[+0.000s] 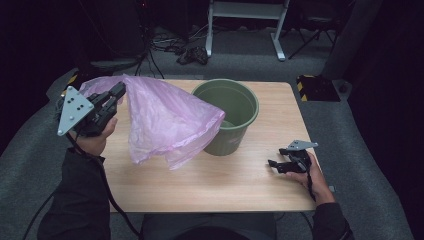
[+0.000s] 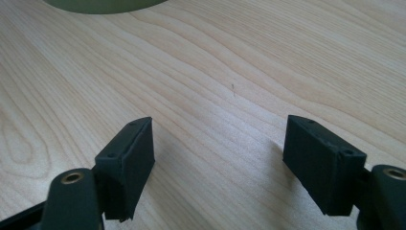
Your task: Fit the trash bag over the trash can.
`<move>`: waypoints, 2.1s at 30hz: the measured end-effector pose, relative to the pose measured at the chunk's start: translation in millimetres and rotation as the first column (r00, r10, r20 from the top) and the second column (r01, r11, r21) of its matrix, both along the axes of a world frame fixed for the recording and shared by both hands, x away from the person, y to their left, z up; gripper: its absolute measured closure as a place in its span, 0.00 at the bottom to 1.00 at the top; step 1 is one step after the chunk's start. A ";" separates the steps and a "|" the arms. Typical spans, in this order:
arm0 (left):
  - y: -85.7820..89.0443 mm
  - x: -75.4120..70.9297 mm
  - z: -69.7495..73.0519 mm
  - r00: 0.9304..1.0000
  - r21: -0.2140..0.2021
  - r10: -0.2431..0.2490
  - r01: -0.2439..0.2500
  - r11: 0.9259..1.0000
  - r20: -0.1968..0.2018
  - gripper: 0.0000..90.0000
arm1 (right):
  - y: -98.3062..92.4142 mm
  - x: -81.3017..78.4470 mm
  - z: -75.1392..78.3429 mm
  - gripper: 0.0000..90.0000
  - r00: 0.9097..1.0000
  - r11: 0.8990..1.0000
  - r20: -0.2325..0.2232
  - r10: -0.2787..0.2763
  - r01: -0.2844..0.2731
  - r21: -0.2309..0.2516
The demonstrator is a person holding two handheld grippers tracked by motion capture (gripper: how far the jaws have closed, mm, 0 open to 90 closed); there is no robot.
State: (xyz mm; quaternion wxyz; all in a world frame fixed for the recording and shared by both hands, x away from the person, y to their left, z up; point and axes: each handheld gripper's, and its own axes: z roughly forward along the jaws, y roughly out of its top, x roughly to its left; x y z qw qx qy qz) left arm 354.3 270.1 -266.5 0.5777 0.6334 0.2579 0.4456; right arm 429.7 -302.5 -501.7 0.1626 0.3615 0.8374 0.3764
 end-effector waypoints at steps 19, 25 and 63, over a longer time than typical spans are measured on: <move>-66.6 44.2 -10.2 0.997 0.181 0.011 0.002 0.983 -0.071 1.00 | 16.1 -9.1 110.2 0.34 0.977 0.994 0.207 0.051 -0.069 0.081; -79.8 54.1 -15.0 0.995 0.203 0.033 -0.013 0.979 -0.094 1.00 | 37.8 -16.4 167.7 0.35 0.947 0.973 0.298 0.119 -0.171 0.155; -117.5 67.6 -33.4 0.988 0.278 0.100 -0.064 0.958 -0.115 1.00 | 191.9 41.0 198.7 0.57 0.945 0.935 0.077 0.317 -0.298 -0.191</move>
